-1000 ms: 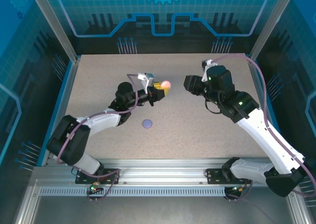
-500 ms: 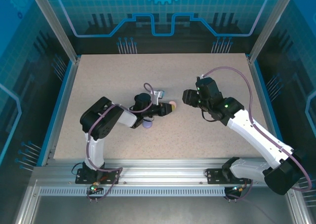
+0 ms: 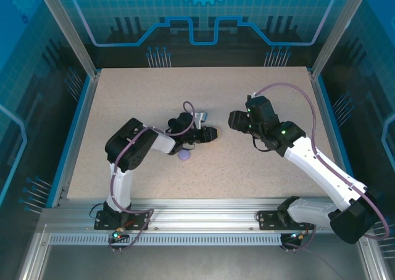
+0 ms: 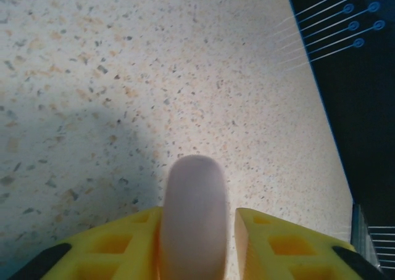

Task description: Insert the wireless bluetooth earbuds into the charging case

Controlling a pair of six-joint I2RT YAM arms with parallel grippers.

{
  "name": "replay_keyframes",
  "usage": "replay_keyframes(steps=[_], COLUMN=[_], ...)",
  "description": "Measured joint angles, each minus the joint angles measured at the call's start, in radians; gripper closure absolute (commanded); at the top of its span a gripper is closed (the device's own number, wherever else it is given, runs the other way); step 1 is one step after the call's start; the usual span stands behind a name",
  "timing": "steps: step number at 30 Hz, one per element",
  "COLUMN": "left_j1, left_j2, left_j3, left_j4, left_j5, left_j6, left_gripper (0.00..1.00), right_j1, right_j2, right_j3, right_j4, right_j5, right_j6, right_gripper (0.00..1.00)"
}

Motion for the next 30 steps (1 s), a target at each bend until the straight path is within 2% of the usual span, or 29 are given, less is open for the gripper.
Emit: replay_keyframes(steps=[7, 10, 12, 13, 14, 15, 16, 17, 26, 30], left_j1=[-0.001, -0.003, -0.002, 0.001, 0.004, 0.008, 0.013, 0.018, 0.048, 0.080], left_j2=[-0.002, -0.014, -0.028, -0.040, -0.053, -0.068, -0.087, -0.110, -0.460, -0.622], left_j3=[0.085, 0.110, 0.115, 0.115, 0.115, 0.115, 0.115, 0.115, 0.166, 0.161], left_j4=[-0.175, -0.251, -0.296, -0.322, -0.349, -0.372, -0.395, -0.420, -0.631, -0.639], left_j5=[-0.003, -0.022, -0.041, -0.050, -0.060, -0.068, -0.074, -0.082, -0.195, -0.259], left_j6=[0.063, 0.098, 0.122, 0.137, 0.151, 0.167, 0.181, 0.195, 0.362, 0.452], left_gripper=[0.53, 0.50, 0.46, 0.42, 0.34, 0.26, 0.05, 0.01, 0.01, 0.01], right_j1=[0.000, -0.001, -0.002, -0.004, -0.007, -0.010, -0.016, -0.022, -0.167, -0.250], right_j2=[0.000, 0.000, -0.001, -0.002, -0.003, -0.006, -0.012, -0.020, -0.127, -0.143], right_j3=[0.001, 0.008, 0.014, 0.018, 0.022, 0.023, 0.024, 0.024, 0.040, -0.010], right_j4=[0.000, -0.005, -0.008, -0.010, -0.015, -0.018, -0.023, -0.030, -0.045, 0.056], right_j5=[0.012, 0.017, 0.022, 0.027, 0.032, 0.039, 0.049, 0.058, 0.218, 0.288], right_j6=[0.000, 0.003, 0.002, 0.003, 0.003, -0.003, -0.005, -0.009, -0.129, -0.228], right_gripper=[0.33, 0.25, 0.15, 0.09, 0.02, 0.00, 0.00, 0.00, 0.00, 0.00])
